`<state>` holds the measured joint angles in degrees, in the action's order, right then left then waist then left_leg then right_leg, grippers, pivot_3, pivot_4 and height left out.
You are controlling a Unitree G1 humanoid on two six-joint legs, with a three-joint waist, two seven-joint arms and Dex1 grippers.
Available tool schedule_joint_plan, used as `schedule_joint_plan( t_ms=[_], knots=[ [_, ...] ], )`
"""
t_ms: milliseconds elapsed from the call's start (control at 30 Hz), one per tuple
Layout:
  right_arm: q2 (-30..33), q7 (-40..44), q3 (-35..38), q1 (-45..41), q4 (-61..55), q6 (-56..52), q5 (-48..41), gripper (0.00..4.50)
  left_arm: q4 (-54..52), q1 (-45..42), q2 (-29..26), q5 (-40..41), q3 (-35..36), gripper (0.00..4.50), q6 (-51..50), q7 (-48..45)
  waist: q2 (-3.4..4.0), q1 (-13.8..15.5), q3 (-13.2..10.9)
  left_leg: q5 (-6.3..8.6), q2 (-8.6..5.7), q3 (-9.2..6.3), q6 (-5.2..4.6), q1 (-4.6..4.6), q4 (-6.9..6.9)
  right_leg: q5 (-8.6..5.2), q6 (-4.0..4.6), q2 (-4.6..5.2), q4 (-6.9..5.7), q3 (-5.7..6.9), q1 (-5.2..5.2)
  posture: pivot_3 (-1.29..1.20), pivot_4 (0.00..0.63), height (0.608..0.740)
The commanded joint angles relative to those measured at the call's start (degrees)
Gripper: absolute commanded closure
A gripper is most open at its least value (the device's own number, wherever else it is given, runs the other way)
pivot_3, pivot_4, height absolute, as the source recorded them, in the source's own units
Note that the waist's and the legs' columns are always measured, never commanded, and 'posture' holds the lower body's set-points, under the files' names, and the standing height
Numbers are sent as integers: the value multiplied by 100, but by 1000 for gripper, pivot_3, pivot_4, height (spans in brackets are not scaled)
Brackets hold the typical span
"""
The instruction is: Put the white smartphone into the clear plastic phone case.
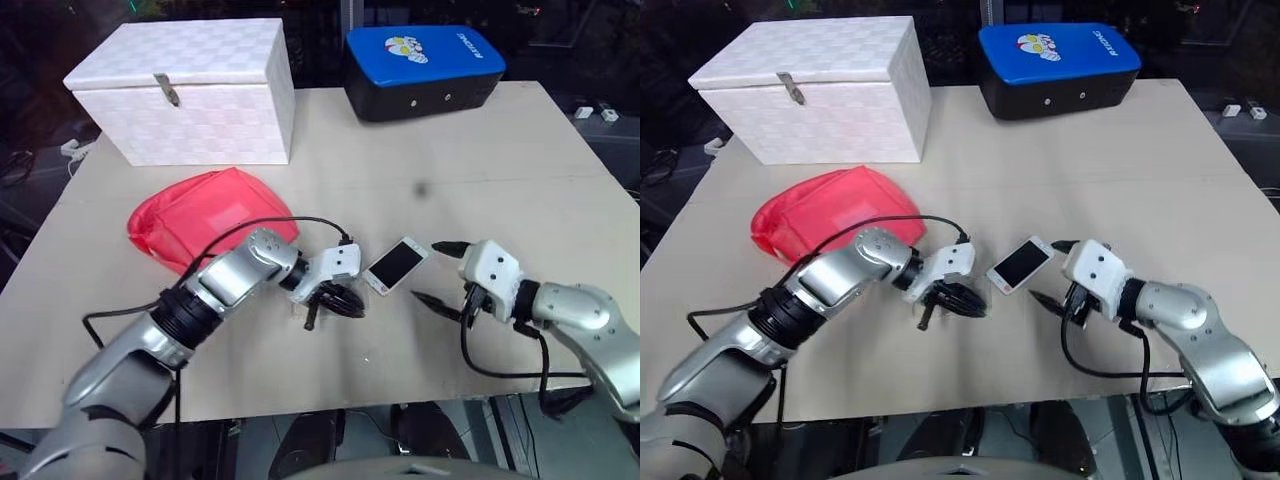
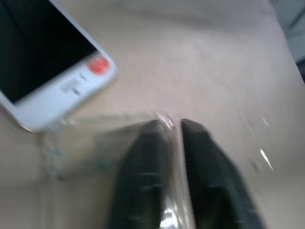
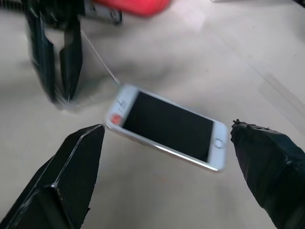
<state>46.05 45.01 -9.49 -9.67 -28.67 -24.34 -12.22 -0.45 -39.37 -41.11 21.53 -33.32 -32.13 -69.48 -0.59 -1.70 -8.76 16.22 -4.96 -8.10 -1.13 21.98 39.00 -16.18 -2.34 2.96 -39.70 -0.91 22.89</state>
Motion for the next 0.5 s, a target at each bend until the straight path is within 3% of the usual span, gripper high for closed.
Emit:
schedule_joint_plan(
  t_ms=[33, 100, 267, 500],
  knots=[
    [262, 789, -274, -413, 518, 631, 225, 0, -591, 306, -189, 192, 747, 2068, 203, -65, 0, -34, 0, 0, 1, 2, 0, 0, -1, 0, 0, 0, 0, -2, 4, 0, 150, 740],
    [323, 1237, -407, -745, 942, 995, 266, 0, -877, 587, -249, 373, 1158, 1137, 190, -54, 0, -47, 0, 0, 1, 10, 0, -2, -4, 0, 0, 4, 0, -10, 4, 0, 150, 740],
    [16, 1590, -720, -1685, 2139, 2144, 801, 0, -1357, 1651, -517, 253, 1984, 1137, 565, 274, 0, -73, -2, 1, 7, 20, 1, -8, -7, 1, 0, 4, 1, -19, 5, 0, 150, 740],
    [-696, 2591, -1465, -3193, 4039, 2419, 1256, 0, -1934, 3008, -260, 560, 3117, 1137, 1356, 645, 1, -16, -8, 1, 10, 37, 1, -7, -22, 3, 3, 5, 2, -36, 18, 0, 150, 740]
  ],
)
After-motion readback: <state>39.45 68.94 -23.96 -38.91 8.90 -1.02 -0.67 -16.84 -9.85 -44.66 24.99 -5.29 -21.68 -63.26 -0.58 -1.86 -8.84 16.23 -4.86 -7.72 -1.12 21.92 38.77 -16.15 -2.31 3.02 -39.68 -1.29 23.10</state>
